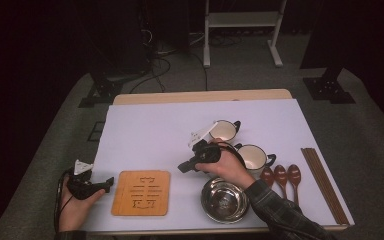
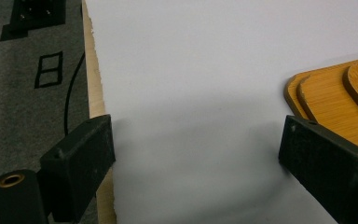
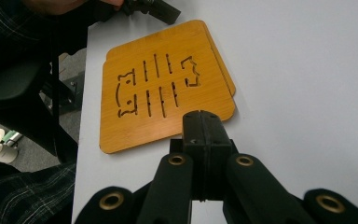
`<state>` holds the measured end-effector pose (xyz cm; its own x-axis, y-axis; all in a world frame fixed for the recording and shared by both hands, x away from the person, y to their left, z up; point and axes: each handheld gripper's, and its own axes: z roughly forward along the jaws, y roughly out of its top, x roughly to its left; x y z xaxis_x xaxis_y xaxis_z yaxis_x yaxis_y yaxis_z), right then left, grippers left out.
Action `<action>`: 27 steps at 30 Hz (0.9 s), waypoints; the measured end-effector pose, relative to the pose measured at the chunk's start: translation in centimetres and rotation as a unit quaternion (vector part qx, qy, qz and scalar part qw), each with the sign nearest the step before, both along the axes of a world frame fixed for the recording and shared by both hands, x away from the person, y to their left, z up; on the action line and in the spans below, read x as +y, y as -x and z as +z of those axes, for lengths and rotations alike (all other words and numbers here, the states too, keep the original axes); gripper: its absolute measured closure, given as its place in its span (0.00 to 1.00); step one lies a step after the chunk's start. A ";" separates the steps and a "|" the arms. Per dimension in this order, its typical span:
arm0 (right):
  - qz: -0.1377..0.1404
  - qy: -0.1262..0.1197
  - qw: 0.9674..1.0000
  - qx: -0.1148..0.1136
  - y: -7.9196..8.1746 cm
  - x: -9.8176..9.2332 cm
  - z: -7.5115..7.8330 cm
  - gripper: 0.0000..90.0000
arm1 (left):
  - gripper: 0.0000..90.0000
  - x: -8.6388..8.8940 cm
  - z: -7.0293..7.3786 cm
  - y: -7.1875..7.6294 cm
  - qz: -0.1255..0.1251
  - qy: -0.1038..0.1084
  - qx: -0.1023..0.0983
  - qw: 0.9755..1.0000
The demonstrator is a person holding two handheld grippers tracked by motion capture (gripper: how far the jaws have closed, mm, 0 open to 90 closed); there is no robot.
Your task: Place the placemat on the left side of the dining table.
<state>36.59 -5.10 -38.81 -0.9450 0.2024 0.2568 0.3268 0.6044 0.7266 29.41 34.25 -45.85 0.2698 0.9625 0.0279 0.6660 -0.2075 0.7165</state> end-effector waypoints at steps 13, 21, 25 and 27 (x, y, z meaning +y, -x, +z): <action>0.008 0.002 1.000 0.002 0.4 1.4 -0.2 1.00 | 0.11 0.0 0.0 0.0 0.000 0.000 0.000 1.000; 0.012 0.006 1.000 0.000 0.7 2.1 -0.4 1.00 | 0.11 0.0 0.0 0.0 0.000 0.000 0.000 1.000; 0.014 0.006 1.000 -0.002 0.8 2.3 -0.6 1.00 | 0.11 0.0 0.0 0.0 0.000 0.000 0.000 1.000; 0.015 0.008 1.000 -0.002 0.9 2.6 -0.8 1.00 | 0.11 0.0 0.0 0.0 0.000 0.000 0.000 1.000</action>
